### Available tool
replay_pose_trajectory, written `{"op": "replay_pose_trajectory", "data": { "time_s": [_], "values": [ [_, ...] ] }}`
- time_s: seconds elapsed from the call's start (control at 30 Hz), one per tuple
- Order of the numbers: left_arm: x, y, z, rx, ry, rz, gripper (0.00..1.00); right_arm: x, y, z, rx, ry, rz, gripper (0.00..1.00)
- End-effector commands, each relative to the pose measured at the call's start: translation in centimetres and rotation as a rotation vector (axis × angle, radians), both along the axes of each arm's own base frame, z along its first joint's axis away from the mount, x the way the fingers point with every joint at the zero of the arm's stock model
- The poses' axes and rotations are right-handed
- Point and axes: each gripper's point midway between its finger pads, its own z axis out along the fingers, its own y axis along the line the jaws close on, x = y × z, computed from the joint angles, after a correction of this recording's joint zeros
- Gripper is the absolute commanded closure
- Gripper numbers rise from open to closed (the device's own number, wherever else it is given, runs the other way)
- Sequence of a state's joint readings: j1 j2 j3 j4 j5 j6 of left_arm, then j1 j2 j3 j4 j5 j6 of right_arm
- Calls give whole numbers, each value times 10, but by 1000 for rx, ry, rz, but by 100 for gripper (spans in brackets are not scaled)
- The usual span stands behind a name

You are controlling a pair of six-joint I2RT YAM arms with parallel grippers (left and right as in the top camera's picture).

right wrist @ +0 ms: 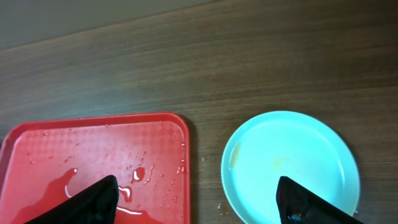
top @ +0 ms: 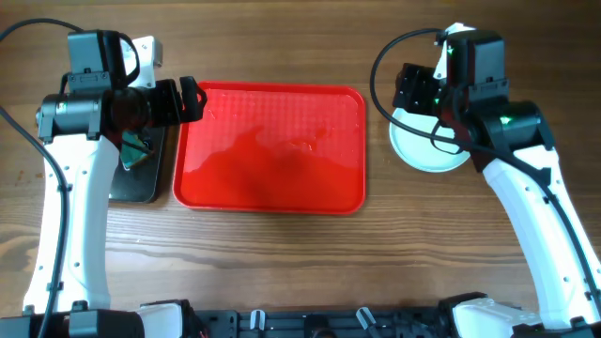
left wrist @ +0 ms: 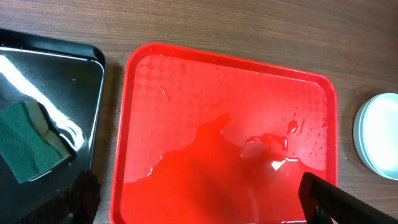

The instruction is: Clean dirty plates on tray and stack at the side

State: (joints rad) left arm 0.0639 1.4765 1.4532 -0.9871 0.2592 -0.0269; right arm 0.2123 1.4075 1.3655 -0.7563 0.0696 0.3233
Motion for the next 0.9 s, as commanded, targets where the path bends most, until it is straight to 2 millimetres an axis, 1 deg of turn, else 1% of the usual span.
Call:
{"op": "replay_pose_trajectory", "data": {
  "time_s": [0.0, 0.03, 0.07, 0.1, 0.87],
  "values": [
    [1, 1, 5, 20, -21, -14, 0, 0, -8, 11, -32, -29, -25, 17],
    [1, 1, 5, 20, -22, -14, 0, 0, -8, 10, -32, -27, -25, 14],
    [1, 1, 5, 20, -22, -14, 0, 0, -8, 10, -32, -27, -25, 4],
    [1, 1, 5, 20, -22, -14, 0, 0, -8, 10, -32, -27, -26, 0],
    [1, 1, 5, 20, -22, -14, 0, 1, -8, 10, -30, -28, -27, 0]
  ]
}}
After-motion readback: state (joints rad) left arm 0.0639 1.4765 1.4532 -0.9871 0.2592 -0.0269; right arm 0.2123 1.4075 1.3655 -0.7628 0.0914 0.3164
